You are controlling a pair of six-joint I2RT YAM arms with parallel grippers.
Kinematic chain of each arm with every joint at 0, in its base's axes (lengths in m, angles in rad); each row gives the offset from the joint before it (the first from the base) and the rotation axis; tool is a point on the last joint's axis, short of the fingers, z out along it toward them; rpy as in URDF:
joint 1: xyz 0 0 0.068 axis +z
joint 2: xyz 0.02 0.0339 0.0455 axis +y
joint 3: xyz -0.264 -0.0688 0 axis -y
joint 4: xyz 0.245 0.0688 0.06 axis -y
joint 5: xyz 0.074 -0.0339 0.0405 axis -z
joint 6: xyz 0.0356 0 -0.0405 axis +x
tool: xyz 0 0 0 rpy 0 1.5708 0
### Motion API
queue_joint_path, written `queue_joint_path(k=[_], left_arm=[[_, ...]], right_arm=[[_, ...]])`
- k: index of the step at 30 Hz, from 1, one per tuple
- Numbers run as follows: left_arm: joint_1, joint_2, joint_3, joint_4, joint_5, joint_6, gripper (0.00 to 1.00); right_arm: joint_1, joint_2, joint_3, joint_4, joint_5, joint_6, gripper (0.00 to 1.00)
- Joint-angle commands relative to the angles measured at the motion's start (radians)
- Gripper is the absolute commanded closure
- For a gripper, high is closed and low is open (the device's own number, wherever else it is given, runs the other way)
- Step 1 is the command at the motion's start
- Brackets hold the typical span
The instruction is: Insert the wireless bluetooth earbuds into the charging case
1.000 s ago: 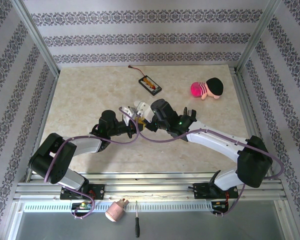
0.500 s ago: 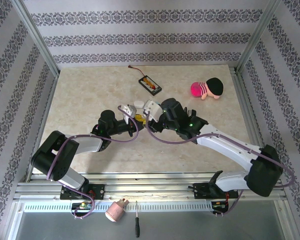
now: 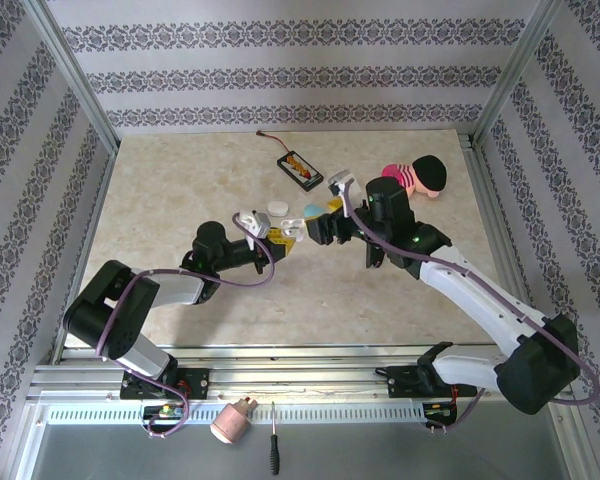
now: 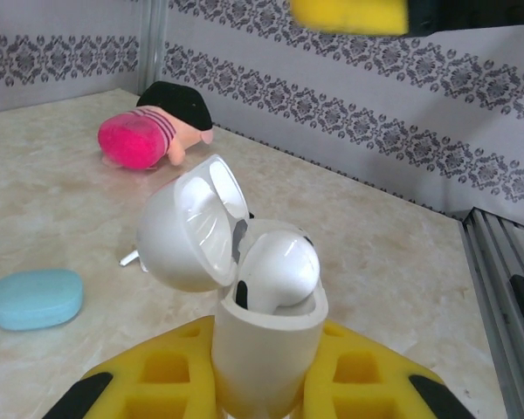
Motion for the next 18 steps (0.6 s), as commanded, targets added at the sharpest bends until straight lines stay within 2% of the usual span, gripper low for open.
queue_joint_path(k=[1,5,9,13,18], left_arm=[[0.019,0.026,-0.032,0.16,0.041,0.037,1.0],[0.022,0.041,-0.068,0.227,0.032,0.038,1.0],[0.022,0.041,-0.094,0.262,0.019,0.042,1.0],[0.022,0.028,-0.115,0.271,0.01,0.061,1.0],[0.022,-0.018,-0.11,0.162,0.011,0.123,1.0]], right_arm=[[-0.073,0.058,0.029,-0.043,-0.03,0.183,0.23],[-0.175,0.172,0.072,-0.138,-0.015,0.287,0.24],[-0.253,0.304,0.082,-0.137,-0.032,0.378,0.32],[-0.266,0.432,0.129,-0.138,0.052,0.4,0.43],[-0.266,0.558,0.186,-0.12,0.093,0.405,0.52]])
